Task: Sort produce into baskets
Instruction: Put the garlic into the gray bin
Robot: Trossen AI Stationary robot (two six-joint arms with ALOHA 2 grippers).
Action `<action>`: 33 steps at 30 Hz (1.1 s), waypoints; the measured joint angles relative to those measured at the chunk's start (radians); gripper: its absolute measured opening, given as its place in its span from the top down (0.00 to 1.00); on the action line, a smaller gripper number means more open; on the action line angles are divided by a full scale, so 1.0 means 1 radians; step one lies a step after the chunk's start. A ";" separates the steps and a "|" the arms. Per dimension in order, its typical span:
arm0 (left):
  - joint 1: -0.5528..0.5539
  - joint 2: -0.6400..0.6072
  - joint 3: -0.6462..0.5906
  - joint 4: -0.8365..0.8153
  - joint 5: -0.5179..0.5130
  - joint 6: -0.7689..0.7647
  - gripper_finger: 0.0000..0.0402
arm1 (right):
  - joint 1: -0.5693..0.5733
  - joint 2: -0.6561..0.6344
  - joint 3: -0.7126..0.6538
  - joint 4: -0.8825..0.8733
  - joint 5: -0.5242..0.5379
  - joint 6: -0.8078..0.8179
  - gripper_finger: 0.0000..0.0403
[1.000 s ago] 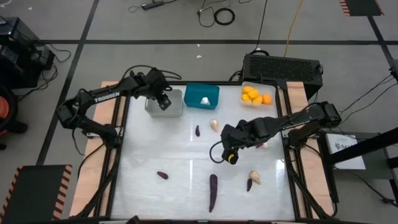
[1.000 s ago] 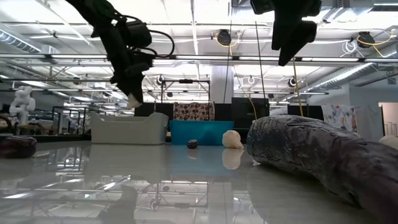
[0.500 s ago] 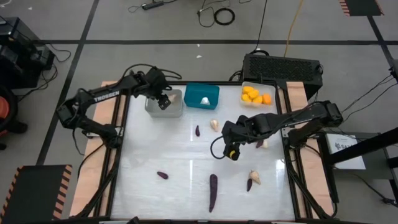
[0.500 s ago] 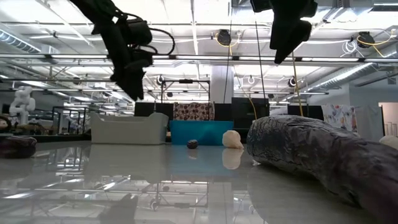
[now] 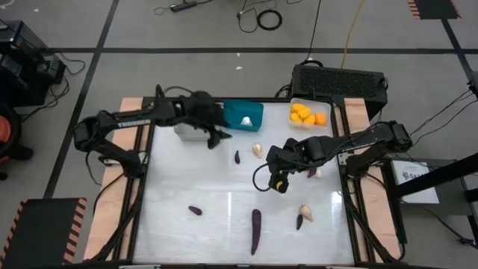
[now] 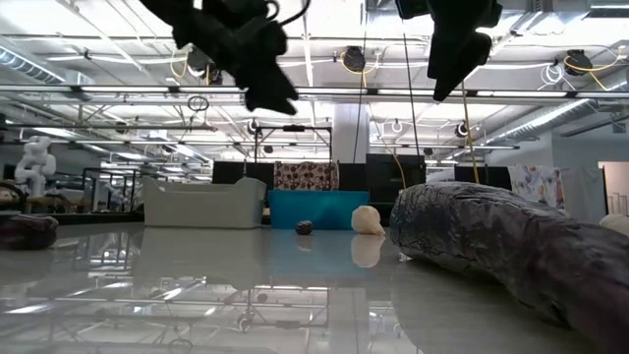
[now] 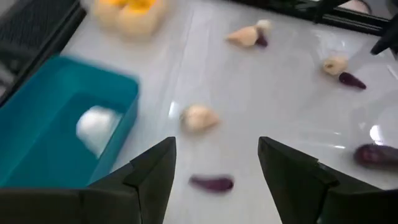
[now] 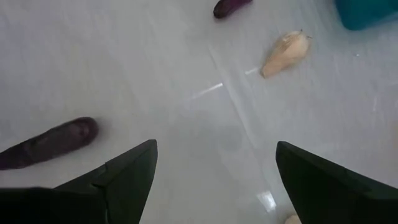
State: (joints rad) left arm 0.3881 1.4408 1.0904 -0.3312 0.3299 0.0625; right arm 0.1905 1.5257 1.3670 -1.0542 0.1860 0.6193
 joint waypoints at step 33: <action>-0.162 0.737 0.520 -0.110 -0.177 0.342 0.41 | 0.001 -0.012 0.001 -0.190 0.048 -0.014 0.21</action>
State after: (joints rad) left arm 0.2264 2.1773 1.6100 -0.4407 0.1528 0.4046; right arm 0.1917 1.5142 1.3678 -1.2438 0.2339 0.6055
